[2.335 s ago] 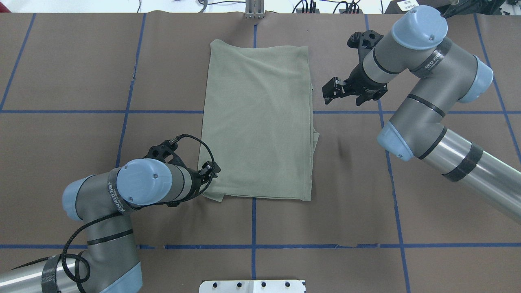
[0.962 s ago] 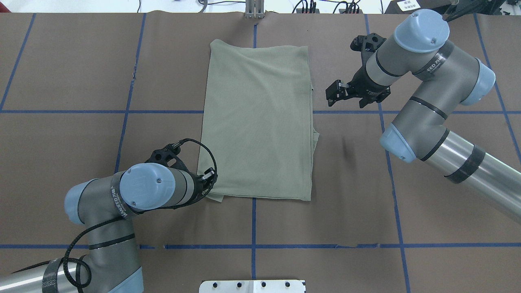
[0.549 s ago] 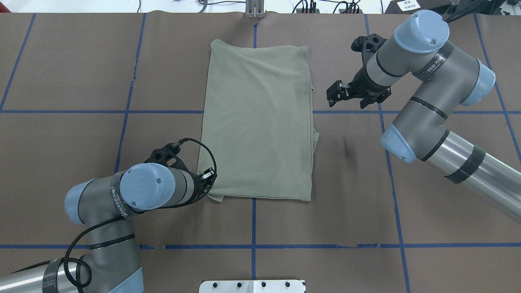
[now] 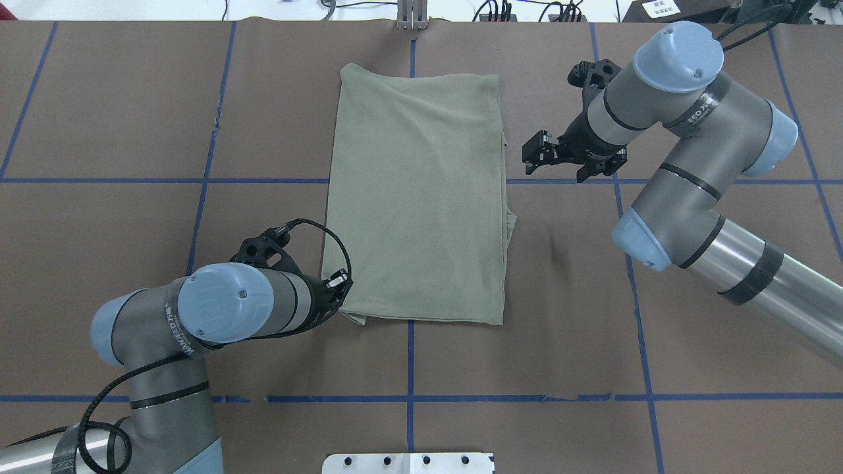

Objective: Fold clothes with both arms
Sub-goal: 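Bring the right gripper to the shirt's other near corner, then grasp both near corners of the shirt with the left and right grippers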

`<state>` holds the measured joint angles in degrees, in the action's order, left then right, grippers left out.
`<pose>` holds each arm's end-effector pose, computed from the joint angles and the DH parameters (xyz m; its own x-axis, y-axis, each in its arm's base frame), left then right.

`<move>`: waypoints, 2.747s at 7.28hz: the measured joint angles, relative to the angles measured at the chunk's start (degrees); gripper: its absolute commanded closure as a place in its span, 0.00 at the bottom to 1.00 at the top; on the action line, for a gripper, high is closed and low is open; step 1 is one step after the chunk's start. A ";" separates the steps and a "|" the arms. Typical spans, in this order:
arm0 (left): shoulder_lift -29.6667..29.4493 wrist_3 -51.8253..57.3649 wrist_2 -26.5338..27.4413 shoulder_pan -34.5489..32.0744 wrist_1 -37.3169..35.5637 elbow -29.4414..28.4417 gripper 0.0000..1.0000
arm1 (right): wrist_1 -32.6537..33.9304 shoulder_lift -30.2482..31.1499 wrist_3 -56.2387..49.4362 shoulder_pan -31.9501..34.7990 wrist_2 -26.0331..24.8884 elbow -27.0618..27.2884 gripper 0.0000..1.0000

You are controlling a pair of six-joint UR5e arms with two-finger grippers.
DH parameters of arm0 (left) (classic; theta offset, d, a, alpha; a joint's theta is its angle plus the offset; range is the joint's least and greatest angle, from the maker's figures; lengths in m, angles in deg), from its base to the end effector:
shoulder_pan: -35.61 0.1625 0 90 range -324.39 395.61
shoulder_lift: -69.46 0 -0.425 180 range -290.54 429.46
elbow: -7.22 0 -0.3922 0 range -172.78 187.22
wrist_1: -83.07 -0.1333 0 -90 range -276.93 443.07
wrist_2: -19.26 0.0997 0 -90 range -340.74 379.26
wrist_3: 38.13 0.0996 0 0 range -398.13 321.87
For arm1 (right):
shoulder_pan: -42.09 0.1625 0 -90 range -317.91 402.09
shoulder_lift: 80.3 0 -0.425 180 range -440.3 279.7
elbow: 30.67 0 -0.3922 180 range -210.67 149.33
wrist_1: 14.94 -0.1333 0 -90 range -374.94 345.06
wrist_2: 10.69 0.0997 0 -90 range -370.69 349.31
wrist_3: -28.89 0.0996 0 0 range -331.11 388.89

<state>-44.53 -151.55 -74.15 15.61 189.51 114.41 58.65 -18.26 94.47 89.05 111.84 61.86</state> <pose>0.5253 -0.3267 0.2616 0.3448 -0.5477 -0.7623 0.4700 0.8037 -0.3649 -0.3967 -0.5417 0.3235 0.5686 0.0982 0.8167 -0.1243 0.9917 -0.0327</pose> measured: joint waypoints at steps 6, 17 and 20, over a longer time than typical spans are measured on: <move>-0.45 -0.28 -0.17 1.54 -2.55 3.01 1.00 | 1.61 1.86 37.71 -16.89 -12.51 10.01 0.00; -0.52 -0.72 -0.10 1.63 -2.49 3.11 1.00 | 9.11 2.12 45.55 -25.70 -20.62 8.40 0.00; -0.47 -0.69 -0.10 1.63 -2.55 3.04 1.00 | 9.11 2.07 45.62 -25.89 -20.59 8.55 0.69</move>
<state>-45.01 -152.24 -74.25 17.24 186.96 117.45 67.76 -16.19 140.09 63.16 91.25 70.41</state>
